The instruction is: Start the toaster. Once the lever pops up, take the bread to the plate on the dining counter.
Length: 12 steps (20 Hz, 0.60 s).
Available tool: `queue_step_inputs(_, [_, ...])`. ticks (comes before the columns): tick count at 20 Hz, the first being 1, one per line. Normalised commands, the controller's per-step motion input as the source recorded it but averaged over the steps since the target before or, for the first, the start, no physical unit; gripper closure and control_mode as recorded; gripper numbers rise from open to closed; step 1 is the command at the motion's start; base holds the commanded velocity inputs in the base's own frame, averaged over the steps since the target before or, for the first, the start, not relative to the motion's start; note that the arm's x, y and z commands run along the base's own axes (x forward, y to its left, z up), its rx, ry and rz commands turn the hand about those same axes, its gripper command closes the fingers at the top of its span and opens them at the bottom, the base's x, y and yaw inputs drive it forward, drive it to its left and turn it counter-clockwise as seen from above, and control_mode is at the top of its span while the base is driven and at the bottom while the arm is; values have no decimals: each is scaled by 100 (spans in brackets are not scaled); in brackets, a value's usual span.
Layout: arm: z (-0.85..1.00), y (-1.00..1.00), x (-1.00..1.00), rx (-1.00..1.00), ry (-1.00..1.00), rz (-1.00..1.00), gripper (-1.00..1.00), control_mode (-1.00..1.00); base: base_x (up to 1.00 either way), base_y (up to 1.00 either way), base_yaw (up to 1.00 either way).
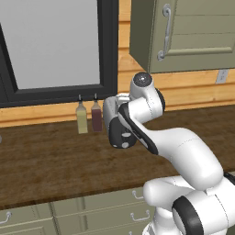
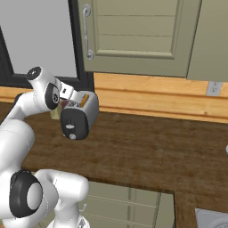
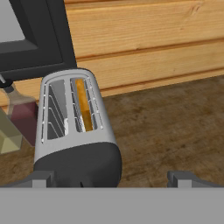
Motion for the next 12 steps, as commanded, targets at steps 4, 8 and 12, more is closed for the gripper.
queue_step_inputs(4, [0,0,0,0,0,0,-100,-100,0,0,0])
queue_step_inputs(8, [0,0,0,0,0,0,-100,-100,0,0,0])
queue_step_inputs(12, [0,0,0,0,0,0,-100,-100,0,0,0])
